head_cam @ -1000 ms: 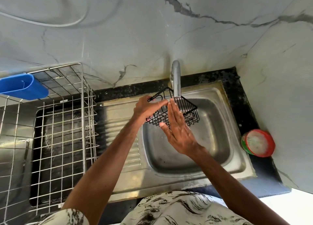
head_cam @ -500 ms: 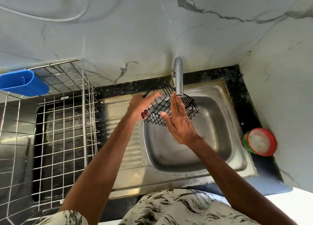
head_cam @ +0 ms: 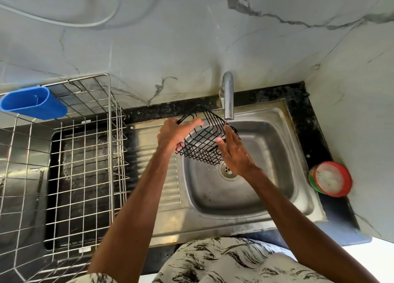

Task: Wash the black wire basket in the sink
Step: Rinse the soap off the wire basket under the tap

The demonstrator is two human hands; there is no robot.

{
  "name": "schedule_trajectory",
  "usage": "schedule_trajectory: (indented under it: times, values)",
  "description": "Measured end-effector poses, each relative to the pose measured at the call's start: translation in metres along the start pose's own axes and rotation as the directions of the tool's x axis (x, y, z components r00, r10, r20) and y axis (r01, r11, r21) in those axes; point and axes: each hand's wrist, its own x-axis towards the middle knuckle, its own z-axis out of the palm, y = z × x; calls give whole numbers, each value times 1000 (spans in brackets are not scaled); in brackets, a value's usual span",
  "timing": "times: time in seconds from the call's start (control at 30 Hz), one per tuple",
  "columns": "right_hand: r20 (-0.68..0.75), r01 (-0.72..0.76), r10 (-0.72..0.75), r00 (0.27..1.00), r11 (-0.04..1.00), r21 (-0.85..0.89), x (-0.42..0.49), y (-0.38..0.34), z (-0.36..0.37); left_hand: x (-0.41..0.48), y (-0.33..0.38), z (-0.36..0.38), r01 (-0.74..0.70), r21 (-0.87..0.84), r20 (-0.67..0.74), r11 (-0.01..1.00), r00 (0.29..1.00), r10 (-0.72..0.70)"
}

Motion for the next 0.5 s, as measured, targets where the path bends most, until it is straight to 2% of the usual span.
schedule_trajectory:
  times: [0.07,0.17,0.3,0.4,0.5]
  values:
    - [-7,-20,21,1000,999,39,3,-9,1,0,-1,0,27,-29,-4,999,1000,-27]
    - [-37,162,-163,986,987,-14,2,-33,4,1,-2,-3,57,-103,7,993,998,-57]
    - [-40,284,-288,957,955,-92,9,-21,1,6,-5,-7,102,-161,32,982,995,-98]
    - [-36,325,-332,943,937,-128,13,-4,-1,5,-5,-7,87,-119,29,989,996,-84]
    - [-70,313,-313,947,950,-18,14,13,2,3,-8,-8,82,-91,21,992,997,-81]
